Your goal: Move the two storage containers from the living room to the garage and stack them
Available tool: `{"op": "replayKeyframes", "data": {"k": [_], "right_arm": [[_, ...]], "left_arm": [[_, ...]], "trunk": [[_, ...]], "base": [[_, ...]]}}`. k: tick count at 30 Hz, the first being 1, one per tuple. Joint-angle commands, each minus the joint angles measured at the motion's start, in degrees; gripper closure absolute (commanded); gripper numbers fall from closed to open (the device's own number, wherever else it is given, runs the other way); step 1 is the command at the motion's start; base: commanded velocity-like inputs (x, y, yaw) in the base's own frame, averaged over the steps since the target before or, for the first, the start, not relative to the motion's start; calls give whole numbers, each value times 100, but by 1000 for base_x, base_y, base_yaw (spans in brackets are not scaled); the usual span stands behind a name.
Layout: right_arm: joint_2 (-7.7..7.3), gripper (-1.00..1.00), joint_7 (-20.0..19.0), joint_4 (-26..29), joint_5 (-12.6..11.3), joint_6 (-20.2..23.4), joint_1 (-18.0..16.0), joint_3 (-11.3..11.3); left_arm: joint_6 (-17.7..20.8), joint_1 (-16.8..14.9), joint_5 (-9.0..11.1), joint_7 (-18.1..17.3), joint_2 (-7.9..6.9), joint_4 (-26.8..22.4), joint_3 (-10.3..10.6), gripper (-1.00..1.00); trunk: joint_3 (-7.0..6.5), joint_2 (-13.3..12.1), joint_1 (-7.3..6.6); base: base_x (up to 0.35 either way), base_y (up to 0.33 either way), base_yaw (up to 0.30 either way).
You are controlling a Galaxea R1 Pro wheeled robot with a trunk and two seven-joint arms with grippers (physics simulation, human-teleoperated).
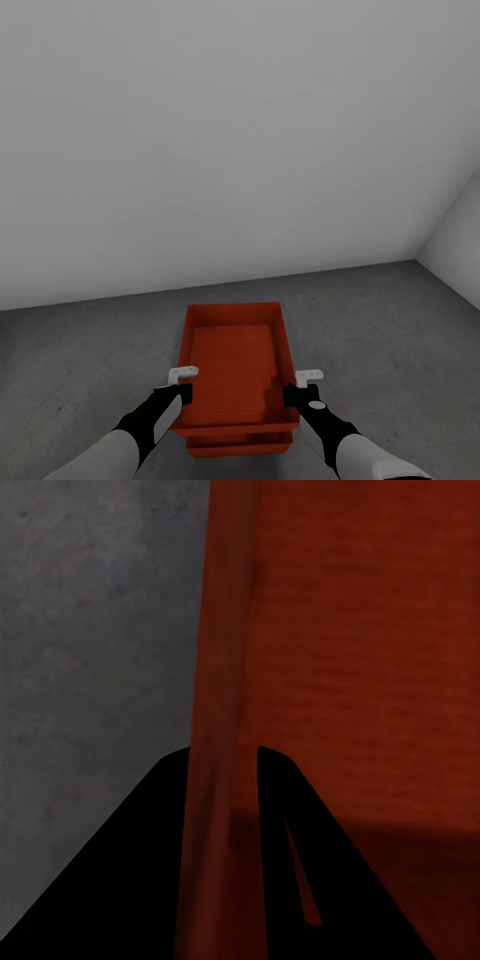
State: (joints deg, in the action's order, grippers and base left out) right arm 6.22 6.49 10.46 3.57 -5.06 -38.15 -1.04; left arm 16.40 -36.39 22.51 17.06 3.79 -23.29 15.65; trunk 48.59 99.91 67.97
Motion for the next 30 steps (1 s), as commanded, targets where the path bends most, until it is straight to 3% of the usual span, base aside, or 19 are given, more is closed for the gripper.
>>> {"op": "replayKeyframes", "data": {"k": [1,30], "right_arm": [[-77,100,309,-70,24,-22,1,-2],[-77,100,309,-70,12,-22,1,-1]], "left_arm": [[-269,-8,-153,78,-10,-25,-203,100],[-264,-8,-157,79,-8,-24,-203,100]], "trunk": [[4,2,-1],[4,2,-1]], "base": [[1,0,0],[-3,0,0]]}}
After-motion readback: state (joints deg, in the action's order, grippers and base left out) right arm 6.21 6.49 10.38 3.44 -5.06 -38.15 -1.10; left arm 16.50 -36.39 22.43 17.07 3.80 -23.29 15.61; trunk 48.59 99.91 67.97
